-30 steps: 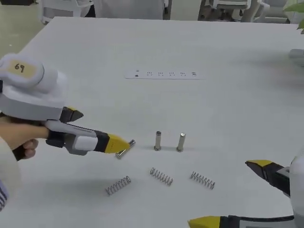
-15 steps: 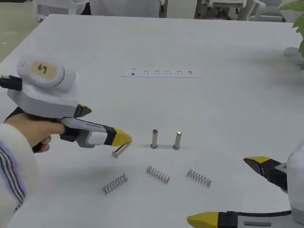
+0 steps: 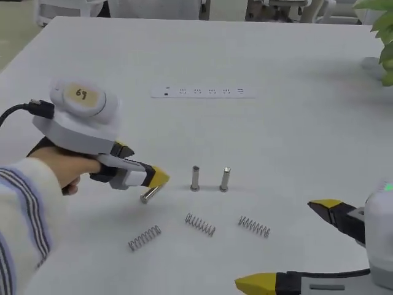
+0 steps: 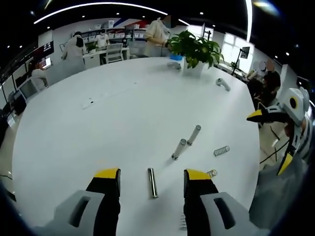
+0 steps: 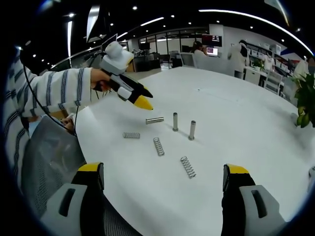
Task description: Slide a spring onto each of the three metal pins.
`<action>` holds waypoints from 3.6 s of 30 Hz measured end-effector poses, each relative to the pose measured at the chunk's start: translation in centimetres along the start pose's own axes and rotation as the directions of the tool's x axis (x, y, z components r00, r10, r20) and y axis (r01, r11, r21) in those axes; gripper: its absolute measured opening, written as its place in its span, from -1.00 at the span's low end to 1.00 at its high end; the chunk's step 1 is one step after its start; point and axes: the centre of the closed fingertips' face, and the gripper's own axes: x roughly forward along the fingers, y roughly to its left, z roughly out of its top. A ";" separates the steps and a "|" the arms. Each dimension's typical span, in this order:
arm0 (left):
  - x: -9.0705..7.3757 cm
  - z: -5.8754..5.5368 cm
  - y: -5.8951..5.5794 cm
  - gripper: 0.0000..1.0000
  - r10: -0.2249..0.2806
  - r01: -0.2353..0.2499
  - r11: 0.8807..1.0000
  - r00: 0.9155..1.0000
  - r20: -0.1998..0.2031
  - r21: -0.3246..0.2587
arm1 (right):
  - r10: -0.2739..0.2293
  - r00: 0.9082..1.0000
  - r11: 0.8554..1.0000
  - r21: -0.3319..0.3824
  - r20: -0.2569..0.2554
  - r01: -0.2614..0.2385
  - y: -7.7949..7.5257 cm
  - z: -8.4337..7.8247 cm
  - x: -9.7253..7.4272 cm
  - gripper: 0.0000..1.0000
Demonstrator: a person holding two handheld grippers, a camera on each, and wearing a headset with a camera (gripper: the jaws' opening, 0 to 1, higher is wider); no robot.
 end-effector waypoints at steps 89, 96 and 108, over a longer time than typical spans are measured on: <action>4.7 -2.3 1.3 -1.00 -0.021 0.012 0.997 0.994 -0.110 -0.082 | -0.029 0.999 0.999 0.039 0.020 0.029 -0.9 0.1 0.3 0.97; 3.4 -1.6 1.5 -1.00 -0.018 0.014 0.999 0.996 -0.087 -0.052 | -0.030 0.999 0.999 0.014 0.028 0.030 -0.8 0.5 0.5 0.97; 1.7 -1.8 0.4 -1.00 -0.032 0.028 0.998 0.997 -0.066 -0.059 | -0.039 0.998 0.999 -0.017 0.050 0.040 -0.6 1.0 0.5 0.92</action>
